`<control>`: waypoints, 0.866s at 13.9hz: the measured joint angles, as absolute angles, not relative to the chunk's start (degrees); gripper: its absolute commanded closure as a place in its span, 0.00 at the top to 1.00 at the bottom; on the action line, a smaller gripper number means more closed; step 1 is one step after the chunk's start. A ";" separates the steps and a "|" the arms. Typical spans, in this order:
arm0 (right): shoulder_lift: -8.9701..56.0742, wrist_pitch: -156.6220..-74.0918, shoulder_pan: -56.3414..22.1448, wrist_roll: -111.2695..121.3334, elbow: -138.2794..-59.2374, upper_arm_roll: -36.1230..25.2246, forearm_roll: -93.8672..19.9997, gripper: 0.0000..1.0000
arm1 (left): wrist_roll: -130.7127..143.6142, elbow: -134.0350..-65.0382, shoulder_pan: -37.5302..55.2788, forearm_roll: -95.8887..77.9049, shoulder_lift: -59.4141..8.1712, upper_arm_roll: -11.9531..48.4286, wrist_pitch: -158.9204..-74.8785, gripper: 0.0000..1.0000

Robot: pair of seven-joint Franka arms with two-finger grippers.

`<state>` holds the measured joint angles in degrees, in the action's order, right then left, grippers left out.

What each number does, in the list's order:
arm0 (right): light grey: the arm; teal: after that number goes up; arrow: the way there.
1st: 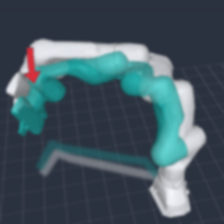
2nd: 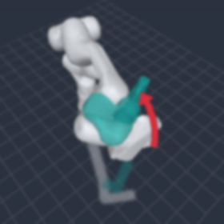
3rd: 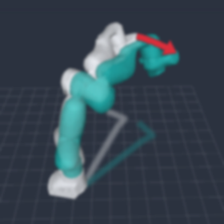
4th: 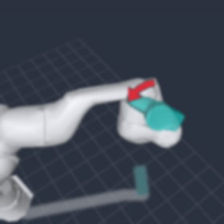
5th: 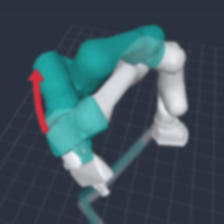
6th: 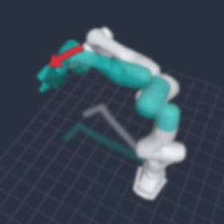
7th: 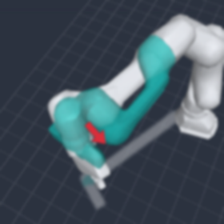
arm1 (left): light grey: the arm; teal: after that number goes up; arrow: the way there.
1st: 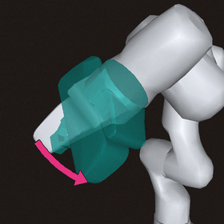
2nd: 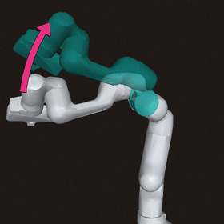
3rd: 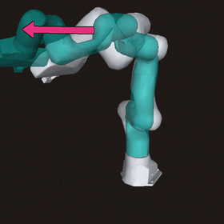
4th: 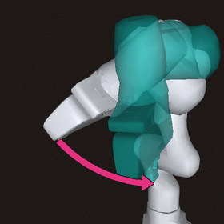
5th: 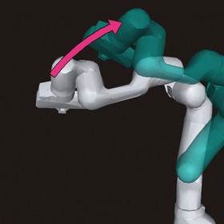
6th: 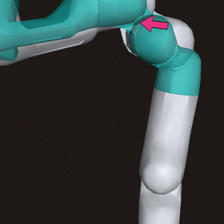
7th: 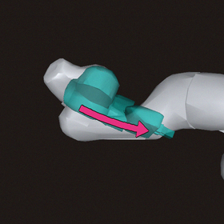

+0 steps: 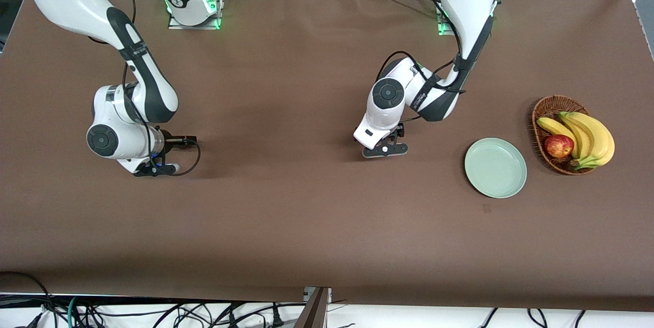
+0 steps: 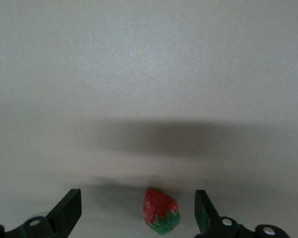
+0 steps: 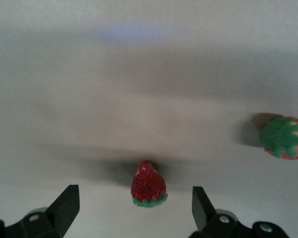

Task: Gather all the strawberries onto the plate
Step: 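Grasp the middle strawberry with the left gripper while the right gripper grasps another, then drop the strawberry on the plate while the right gripper sets another mid-table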

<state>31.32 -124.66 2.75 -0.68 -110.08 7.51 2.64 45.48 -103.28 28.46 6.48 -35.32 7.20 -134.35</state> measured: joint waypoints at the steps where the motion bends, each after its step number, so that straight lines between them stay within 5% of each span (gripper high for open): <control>1: 31.33 -125.59 2.75 -0.68 -110.91 7.48 2.70 0.69 | 45.71 -103.29 28.71 6.48 -35.65 7.20 -134.37 1.00; 2: 31.36 -126.11 2.75 -0.68 -111.53 7.43 2.73 0.44 | 46.34 -103.30 29.00 6.48 -36.13 7.20 -134.40 1.00; 5: 31.53 -126.63 2.78 -0.68 -112.00 7.37 2.75 0.00 | 48.13 -103.30 30.23 6.48 -37.49 7.22 -134.99 0.97; 7: 31.53 -126.63 2.78 -0.68 -112.01 7.37 2.75 0.00 | 48.43 -103.29 30.71 6.48 -37.87 7.21 -135.53 0.54; 9: 31.49 -126.65 2.78 -0.68 -111.98 7.38 2.75 0.00 | 48.53 -103.20 30.72 6.48 -37.89 7.15 -135.82 0.26; 12: 31.44 -127.44 2.33 -0.72 -110.45 7.79 2.46 0.00 | 49.22 -102.93 30.72 6.48 -37.84 7.02 -135.85 0.03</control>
<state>31.44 -127.44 2.33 -0.72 -110.45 7.79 2.46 49.22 -102.93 30.72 6.48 -37.84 7.02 -135.85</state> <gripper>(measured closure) 0.687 0.454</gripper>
